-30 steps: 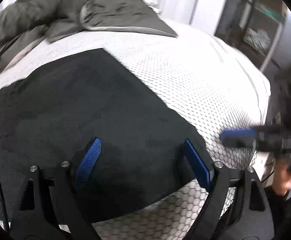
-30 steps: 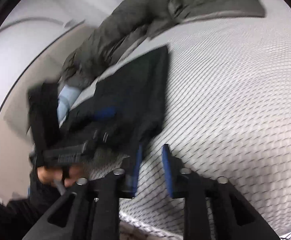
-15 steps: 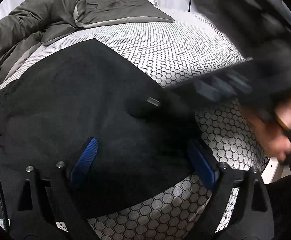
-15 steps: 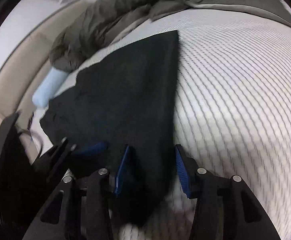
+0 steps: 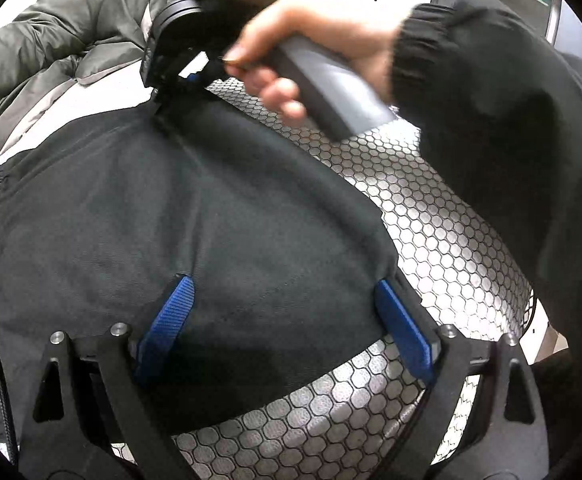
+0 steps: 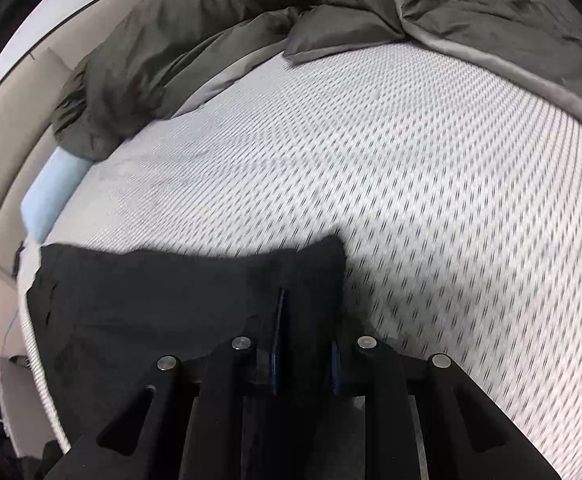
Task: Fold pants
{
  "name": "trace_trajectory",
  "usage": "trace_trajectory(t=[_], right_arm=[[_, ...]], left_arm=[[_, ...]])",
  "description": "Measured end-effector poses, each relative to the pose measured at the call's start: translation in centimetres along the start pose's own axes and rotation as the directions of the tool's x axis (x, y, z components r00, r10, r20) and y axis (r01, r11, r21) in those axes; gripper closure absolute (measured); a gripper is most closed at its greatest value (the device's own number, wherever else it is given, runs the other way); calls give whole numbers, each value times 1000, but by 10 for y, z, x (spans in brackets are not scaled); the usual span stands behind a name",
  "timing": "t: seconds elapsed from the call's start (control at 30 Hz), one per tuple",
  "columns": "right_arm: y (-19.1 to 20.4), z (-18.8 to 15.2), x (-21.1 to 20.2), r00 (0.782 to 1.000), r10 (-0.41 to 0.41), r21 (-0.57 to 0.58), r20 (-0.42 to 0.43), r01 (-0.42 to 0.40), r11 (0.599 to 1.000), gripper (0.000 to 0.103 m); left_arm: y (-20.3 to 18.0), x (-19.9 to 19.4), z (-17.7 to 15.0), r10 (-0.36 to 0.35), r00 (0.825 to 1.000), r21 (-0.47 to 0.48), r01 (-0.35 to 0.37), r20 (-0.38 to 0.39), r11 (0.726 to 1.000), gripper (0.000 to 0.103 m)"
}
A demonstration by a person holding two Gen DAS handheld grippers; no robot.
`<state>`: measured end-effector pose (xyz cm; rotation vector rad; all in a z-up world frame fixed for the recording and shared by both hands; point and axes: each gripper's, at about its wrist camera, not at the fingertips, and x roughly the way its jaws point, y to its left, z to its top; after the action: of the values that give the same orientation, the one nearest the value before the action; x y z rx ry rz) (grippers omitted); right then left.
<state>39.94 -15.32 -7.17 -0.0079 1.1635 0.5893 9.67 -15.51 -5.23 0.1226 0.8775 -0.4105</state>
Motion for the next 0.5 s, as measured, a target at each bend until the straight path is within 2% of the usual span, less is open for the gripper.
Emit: trace_trajectory(t=[0.07,0.13,0.23,0.27,0.33,0.4,0.5], right_arm=[[-4,11,1,999,-24,15,30,24,1000,82],[-7,15,-6,999,-28,51,40,26,998,73],[-17,2,-39,995,-11,115,97,0,993,68],[-22,-11,-59,991,-26,133,130,8,991,65],[-22,-39,-87,983,-46,148,176,20,989,47],[-19,-74,-114,973,-79,156,216,45,987,46],[4,-120,-129,976,-100,160,196,69,985,44]], left_arm=[[3,-2,0,-8,1000,-2,8,5,1000,10],[5,-6,1,-16,1000,-8,16,7,1000,10],[17,-21,6,-15,1000,-47,15,14,999,10],[26,-31,7,-16,999,-69,19,35,997,10],[44,-48,10,-1,997,-100,9,71,995,9],[70,-66,11,53,993,-146,-37,105,989,1],[112,-78,8,171,981,-230,-145,96,962,1]])
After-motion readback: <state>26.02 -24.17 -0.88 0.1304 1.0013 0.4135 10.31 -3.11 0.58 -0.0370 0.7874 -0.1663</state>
